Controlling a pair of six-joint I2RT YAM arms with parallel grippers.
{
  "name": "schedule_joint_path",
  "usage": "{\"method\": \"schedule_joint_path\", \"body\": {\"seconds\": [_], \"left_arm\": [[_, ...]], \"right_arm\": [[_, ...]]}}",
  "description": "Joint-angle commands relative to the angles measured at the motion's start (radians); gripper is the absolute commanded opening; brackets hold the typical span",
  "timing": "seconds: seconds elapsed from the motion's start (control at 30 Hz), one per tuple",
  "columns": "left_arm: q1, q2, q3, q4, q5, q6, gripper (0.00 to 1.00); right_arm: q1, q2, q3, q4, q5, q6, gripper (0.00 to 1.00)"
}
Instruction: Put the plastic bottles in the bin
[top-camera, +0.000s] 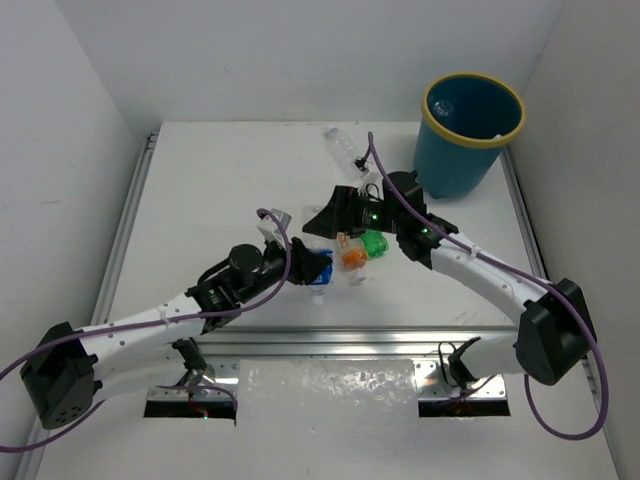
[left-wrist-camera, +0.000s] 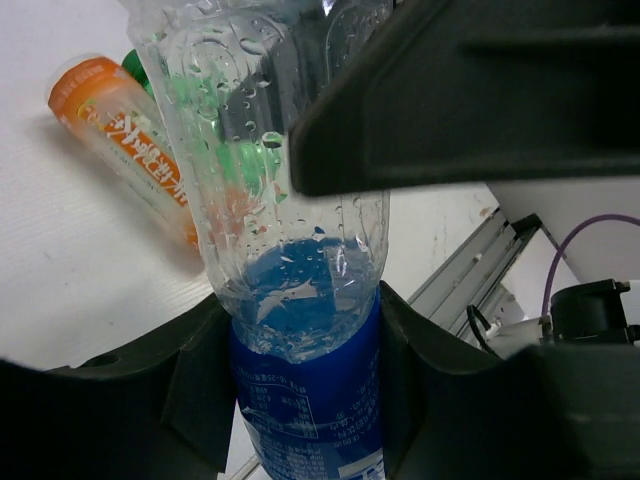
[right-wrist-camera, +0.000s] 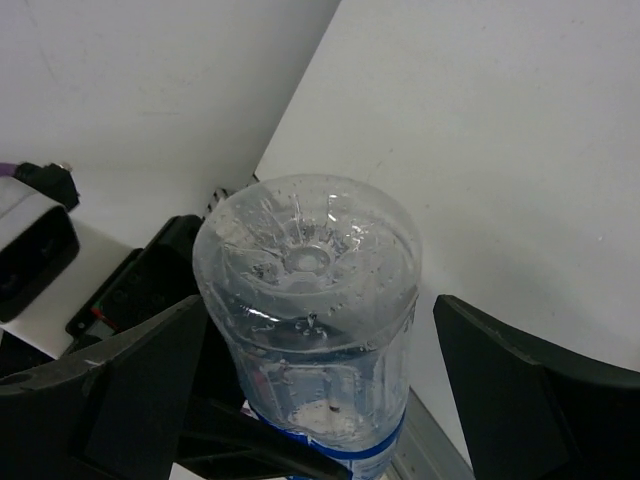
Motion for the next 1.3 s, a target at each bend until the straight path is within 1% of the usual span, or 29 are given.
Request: {"method": "schedule_joint_path", "body": {"seconds": [0.0, 0.03, 0.07, 0.1, 0.13, 0.17, 0.2, 0.23, 0.27, 0.3, 0.33, 0.37, 0.4, 0.43, 0.5, 0.53, 0.6, 0.63, 0.7, 0.73, 0.8, 0.83, 0.9, 0.97, 1.0, 1.03, 1.17, 1.23, 1.27], "left_arm": [[-0.005, -0.001, 0.028, 0.094, 0.041, 0.031, 0.11], [-0.005, -0.003, 0.033, 0.097, 0.041, 0.032, 0.13], [-0.005, -0.003, 0.043, 0.095, 0.041, 0.037, 0.19], [-0.005, -0.001, 0.050, 0.094, 0.041, 0.040, 0.25], [-0.005, 0.003, 0.071, 0.073, 0.039, 0.043, 0.51], [-0.005, 0.008, 0.088, 0.045, 0.013, 0.040, 0.67], [-0.005, 0.017, 0.108, -0.030, -0.054, 0.026, 0.81], [-0.005, 0.022, 0.126, -0.073, -0.083, 0.021, 0.87], [-0.005, 0.025, 0.169, -0.119, -0.117, 0.018, 0.97], [-0.005, 0.023, 0.194, -0.220, -0.177, 0.003, 0.98], [-0.005, 0.020, 0.217, -0.278, -0.211, -0.009, 0.98], [-0.005, 0.015, 0.272, -0.353, -0.243, -0.023, 0.98], [-0.005, 0.002, 0.301, -0.494, -0.271, -0.052, 0.98], [-0.005, -0.007, 0.325, -0.554, -0.335, -0.070, 0.99], [-0.005, -0.040, 0.384, -0.709, -0.421, -0.113, 1.00], [-0.005, -0.053, 0.404, -0.745, -0.445, -0.126, 1.00], [-0.005, -0.096, 0.410, -0.792, -0.463, -0.127, 1.00], [-0.005, -0.109, 0.403, -0.794, -0.456, -0.123, 1.00], [-0.005, -0.136, 0.387, -0.771, -0.427, -0.104, 1.00], [-0.005, -0.139, 0.366, -0.762, -0.423, -0.100, 1.00], [-0.005, -0.126, 0.338, -0.741, -0.420, -0.103, 1.00], [-0.005, -0.117, 0.330, -0.736, -0.421, -0.120, 1.00], [-0.005, -0.071, 0.318, -0.708, -0.412, -0.143, 1.00], [-0.005, -0.008, 0.320, -0.673, -0.391, -0.158, 1.00], [-0.005, 0.038, 0.333, -0.652, -0.374, -0.163, 1.00], [-0.005, 0.038, 0.343, -0.652, -0.364, -0.163, 1.00], [-0.007, 0.224, 0.427, -0.638, -0.355, -0.198, 1.00], [-0.007, 0.293, 0.503, -0.644, -0.358, -0.238, 1.00], [-0.008, 0.358, 0.526, -0.653, -0.357, -0.255, 1.00]], "right_arm": [[0.024, 0.008, -0.020, 0.094, -0.034, 0.034, 0.95], [0.027, 0.016, -0.025, 0.106, -0.043, 0.034, 0.85], [0.027, 0.016, -0.027, 0.114, -0.055, 0.032, 0.72], [0.027, 0.016, -0.027, 0.115, -0.052, 0.031, 0.56], [0.025, 0.005, -0.022, 0.106, -0.043, 0.026, 0.24], [0.025, 0.001, -0.016, 0.095, -0.035, 0.020, 0.16], [0.024, -0.006, 0.016, 0.071, 0.006, -0.015, 0.08], [0.021, -0.012, 0.042, -0.007, 0.049, -0.046, 0.04], [0.016, -0.015, 0.077, -0.053, 0.099, -0.084, 0.02], [-0.010, -0.010, 0.164, -0.158, 0.212, -0.157, 0.01], [-0.036, 0.000, 0.214, -0.213, 0.263, -0.187, 0.01], [-0.071, 0.016, 0.272, -0.262, 0.308, -0.210, 0.01], [-0.109, 0.055, 0.327, -0.306, 0.340, -0.241, 0.01], [-0.193, 0.077, 0.440, -0.367, 0.398, -0.248, 0.01], [-0.277, 0.146, 0.557, -0.412, 0.437, -0.270, 0.01], [-0.341, 0.169, 0.673, -0.440, 0.502, -0.279, 0.02], [-0.389, 0.232, 0.774, -0.437, 0.604, -0.342, 0.02], [-0.433, 0.252, 0.861, -0.420, 0.680, -0.359, 0.02], [-0.498, 0.308, 0.958, -0.388, 0.730, -0.400, 0.03], [-0.515, 0.327, 0.978, -0.339, 0.773, -0.432, 0.03], [-0.559, 0.399, 1.054, -0.293, 0.770, -0.462, 0.03], [-0.568, 0.430, 1.087, -0.293, 0.778, -0.497, 0.06], [-0.576, 0.488, 1.163, -0.285, 0.790, -0.547, 0.15], [-0.576, 0.543, 1.176, -0.259, 0.804, -0.612, 0.36], [-0.576, 0.550, 1.156, -0.217, 0.828, -0.636, 0.73], [-0.576, 0.553, 1.158, -0.213, 0.828, -0.635, 0.98], [-0.576, 0.539, 1.196, -0.282, 0.804, -0.608, 0.99], [-0.575, 0.522, 1.214, -0.331, 0.819, -0.577, 0.99], [-0.573, 0.502, 1.222, -0.357, 0.831, -0.565, 0.99]]}}
